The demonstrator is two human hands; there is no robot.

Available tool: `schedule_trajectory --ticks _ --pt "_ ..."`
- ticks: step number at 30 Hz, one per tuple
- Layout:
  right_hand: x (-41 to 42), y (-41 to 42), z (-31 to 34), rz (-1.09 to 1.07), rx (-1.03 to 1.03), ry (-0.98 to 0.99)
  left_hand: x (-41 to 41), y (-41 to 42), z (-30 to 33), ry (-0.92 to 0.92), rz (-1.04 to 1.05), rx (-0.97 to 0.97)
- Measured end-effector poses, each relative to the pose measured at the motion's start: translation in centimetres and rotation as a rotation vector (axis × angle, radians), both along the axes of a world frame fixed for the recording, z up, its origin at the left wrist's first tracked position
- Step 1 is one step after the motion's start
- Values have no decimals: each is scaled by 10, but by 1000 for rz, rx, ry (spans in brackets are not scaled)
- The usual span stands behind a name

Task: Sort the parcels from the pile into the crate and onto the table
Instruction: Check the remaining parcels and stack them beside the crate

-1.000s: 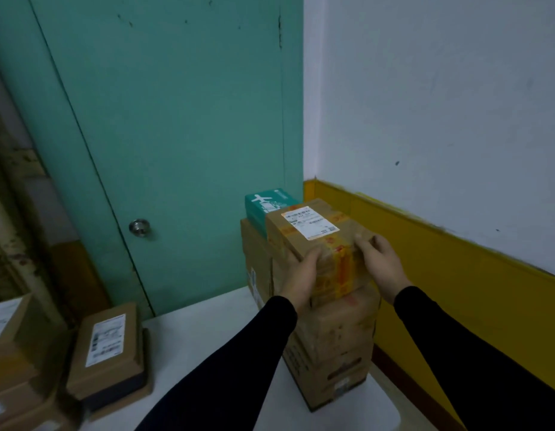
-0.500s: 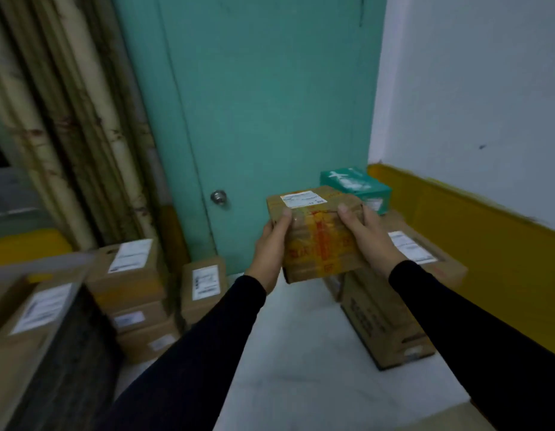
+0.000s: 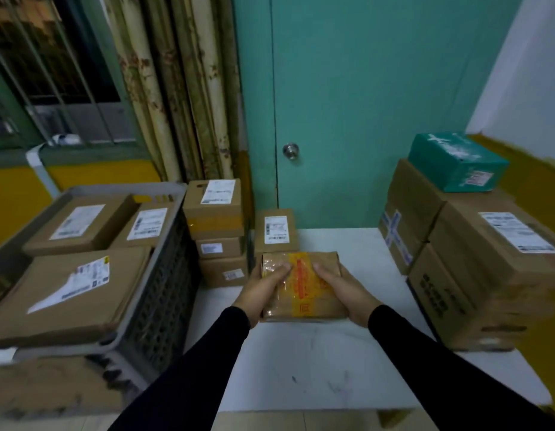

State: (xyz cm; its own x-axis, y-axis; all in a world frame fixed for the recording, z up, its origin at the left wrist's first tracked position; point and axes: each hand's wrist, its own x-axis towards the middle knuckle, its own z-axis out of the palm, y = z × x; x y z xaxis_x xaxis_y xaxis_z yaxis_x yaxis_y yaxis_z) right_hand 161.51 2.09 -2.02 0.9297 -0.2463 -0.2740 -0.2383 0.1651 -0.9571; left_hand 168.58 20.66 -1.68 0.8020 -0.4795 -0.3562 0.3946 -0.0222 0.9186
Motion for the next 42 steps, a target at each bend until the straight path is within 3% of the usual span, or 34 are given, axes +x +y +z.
schedule_trajectory --ticks 10,29,37,40,42 --pt "-25 23 -55 132 100 99 -28 31 -68 87 -19 74" --pt "-31 28 -73 74 9 92 -40 34 -74 36 33 134" --pt "-40 31 -61 110 -42 146 -37 36 -65 66 -54 214" --pt "-45 29 -53 85 10 164 -41 39 -55 45 -92 188" --pt "-45 21 -51 -22 168 165 -41 38 -41 52 -57 149"
